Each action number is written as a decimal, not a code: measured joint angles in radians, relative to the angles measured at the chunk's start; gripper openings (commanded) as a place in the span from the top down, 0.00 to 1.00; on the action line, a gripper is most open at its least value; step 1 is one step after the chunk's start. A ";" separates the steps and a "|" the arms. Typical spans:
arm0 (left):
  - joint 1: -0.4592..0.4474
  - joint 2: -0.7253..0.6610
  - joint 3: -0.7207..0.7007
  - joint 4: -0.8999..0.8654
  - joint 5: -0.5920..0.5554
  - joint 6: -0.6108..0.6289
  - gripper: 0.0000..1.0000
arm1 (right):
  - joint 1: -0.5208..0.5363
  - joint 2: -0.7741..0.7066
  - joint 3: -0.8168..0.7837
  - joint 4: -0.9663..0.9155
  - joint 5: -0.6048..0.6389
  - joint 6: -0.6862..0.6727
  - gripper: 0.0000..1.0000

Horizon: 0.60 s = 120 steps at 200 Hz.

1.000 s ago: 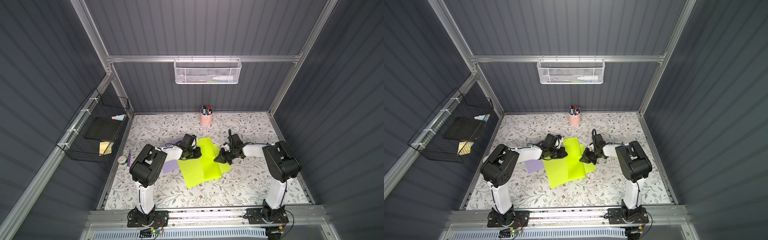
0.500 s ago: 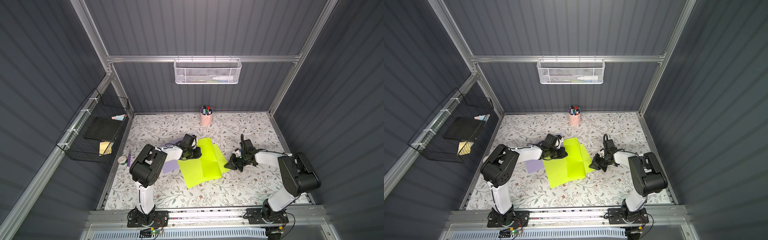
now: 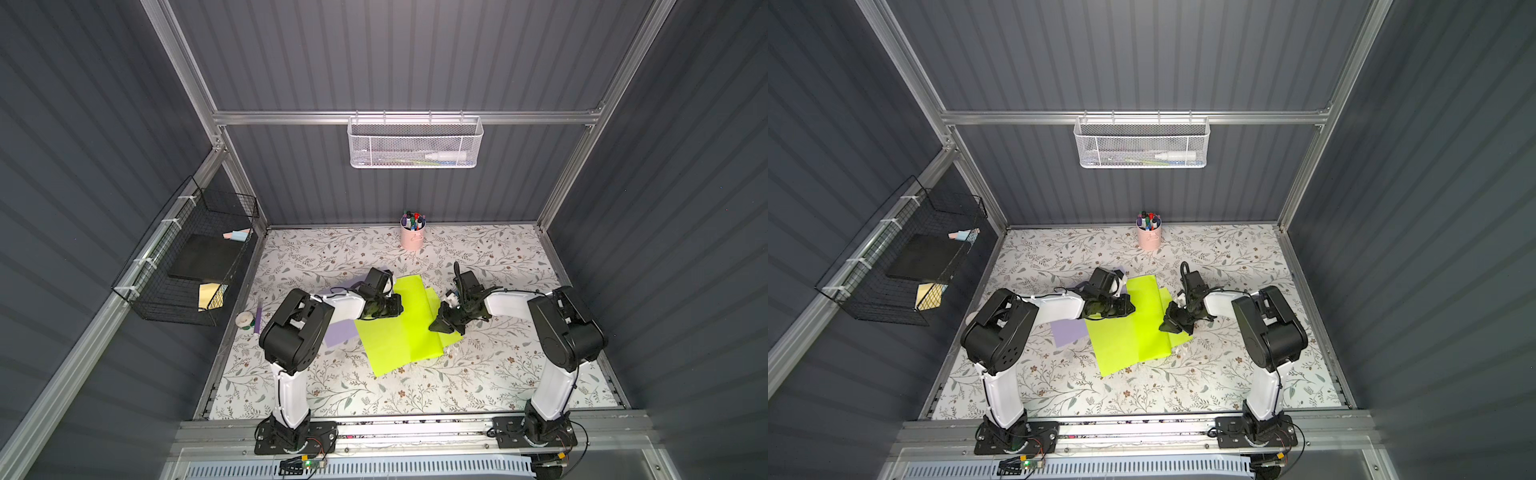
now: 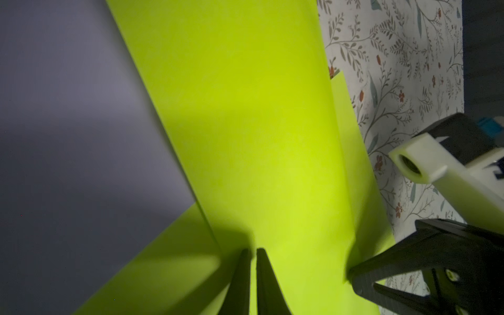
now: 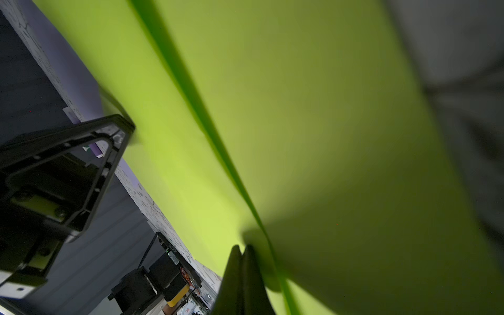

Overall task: Fold the rectangular paper in half along the long edge
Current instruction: Fold the paper.

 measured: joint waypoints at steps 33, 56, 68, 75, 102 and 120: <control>0.000 0.000 0.000 0.000 0.000 0.000 0.88 | -0.058 -0.058 -0.105 0.057 -0.031 0.017 1.00; 0.000 0.000 0.000 0.000 0.000 0.000 0.89 | -0.145 -0.133 -0.202 0.063 -0.055 0.015 1.00; 0.000 0.000 0.000 0.000 0.000 0.000 0.89 | -0.184 -0.171 -0.230 0.032 -0.050 0.008 1.00; 0.000 0.000 0.000 0.000 0.000 0.000 0.89 | -0.198 -0.192 -0.234 0.001 -0.040 0.000 1.00; 0.000 0.001 0.000 0.000 0.000 0.000 0.88 | -0.171 -0.262 -0.199 -0.071 -0.032 -0.016 1.00; 0.000 0.001 0.000 0.000 0.000 0.000 0.89 | -0.105 -0.276 -0.138 -0.087 -0.028 -0.015 1.00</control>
